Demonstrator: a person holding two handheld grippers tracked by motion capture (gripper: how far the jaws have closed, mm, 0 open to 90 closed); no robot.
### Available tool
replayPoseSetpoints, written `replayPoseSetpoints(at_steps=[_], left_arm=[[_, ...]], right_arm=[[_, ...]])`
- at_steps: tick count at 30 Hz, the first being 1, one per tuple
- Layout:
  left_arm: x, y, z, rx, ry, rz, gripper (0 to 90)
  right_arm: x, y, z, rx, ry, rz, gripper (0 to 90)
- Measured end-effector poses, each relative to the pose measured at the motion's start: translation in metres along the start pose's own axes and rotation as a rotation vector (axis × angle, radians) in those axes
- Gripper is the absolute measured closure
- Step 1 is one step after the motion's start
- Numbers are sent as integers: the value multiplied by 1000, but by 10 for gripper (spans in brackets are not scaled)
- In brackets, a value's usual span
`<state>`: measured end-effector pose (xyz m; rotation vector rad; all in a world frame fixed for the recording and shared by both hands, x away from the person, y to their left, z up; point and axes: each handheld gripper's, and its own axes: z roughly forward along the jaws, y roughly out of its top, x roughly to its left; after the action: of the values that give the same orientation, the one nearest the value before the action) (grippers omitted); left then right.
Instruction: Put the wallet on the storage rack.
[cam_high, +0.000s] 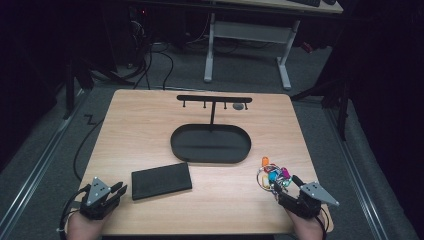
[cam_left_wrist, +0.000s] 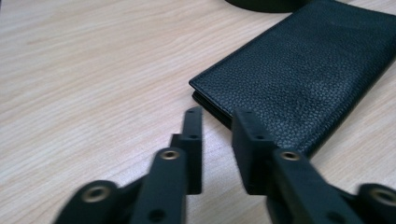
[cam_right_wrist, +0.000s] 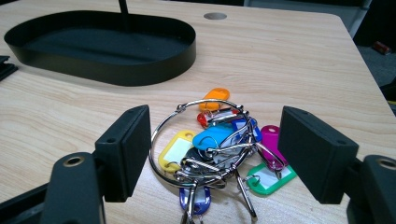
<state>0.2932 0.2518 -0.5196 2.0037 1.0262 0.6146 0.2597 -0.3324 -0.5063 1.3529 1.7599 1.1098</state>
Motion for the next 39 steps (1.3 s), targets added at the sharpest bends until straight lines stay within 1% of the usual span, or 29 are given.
replayPoseSetpoints(at_steps=[1, 5, 7, 10, 13, 16, 18, 20, 21, 22, 24, 28, 30, 32, 34, 35, 36, 39], left_arm=[[-1, 0, 1, 2, 2, 6, 832], [-1, -1, 6, 46, -2, 18, 900], [-2, -2, 9, 65, -12, 27, 900], [-4, -3, 12, 78, -20, 35, 900], [-6, -3, 12, 83, -24, 42, 900], [-11, -5, 11, 86, -45, 56, 899], [-12, -4, 11, 92, -47, 64, 899], [-15, -4, 11, 86, -48, 76, 900], [-16, -3, 10, 83, -57, 82, 900], [-17, -3, 10, 76, -64, 78, 900], [-19, -4, 9, 74, -69, 85, 900], [-29, -4, 6, 71, -95, 112, 900], [-37, -4, 4, 72, -103, 143, 900], [-43, -3, 2, 67, -121, 161, 900], [-51, -3, 0, 68, -134, 188, 900], [-55, -3, -1, 68, -147, 197, 900], [-55, -3, -1, 68, -147, 197, 900], [-65, -3, -2, 69, -173, 228, 900]], right_arm=[[0, 0, 1, 4, 1, -3, 263], [0, 0, 1, 4, -1, -8, 265], [-1, -1, 0, 0, -2, -5, 267], [-3, -2, 0, 3, -4, 0, 270], [-4, -2, -1, -1, -7, 5, 274], [-4, -3, -2, 1, -7, 13, 276], [-4, -3, -2, 0, -5, 11, 277], [-4, -3, -2, 0, -4, 9, 278], [-4, -2, -1, 2, 0, 9, 279], [-4, -2, -1, 2, 0, 9, 279], [-3, -2, 0, -5, 5, 11, 279], [-2, 1, 3, -11, 13, 14, 279], [-1, 2, 5, -11, 18, 11, 280], [1, 3, 8, -12, 23, 10, 280], [2, 4, 10, -12, 26, 6, 280], [3, 5, 12, -10, 29, 4, 281], [3, 5, 12, -10, 29, 4, 281], [4, 6, 13, -10, 35, -1, 281]])
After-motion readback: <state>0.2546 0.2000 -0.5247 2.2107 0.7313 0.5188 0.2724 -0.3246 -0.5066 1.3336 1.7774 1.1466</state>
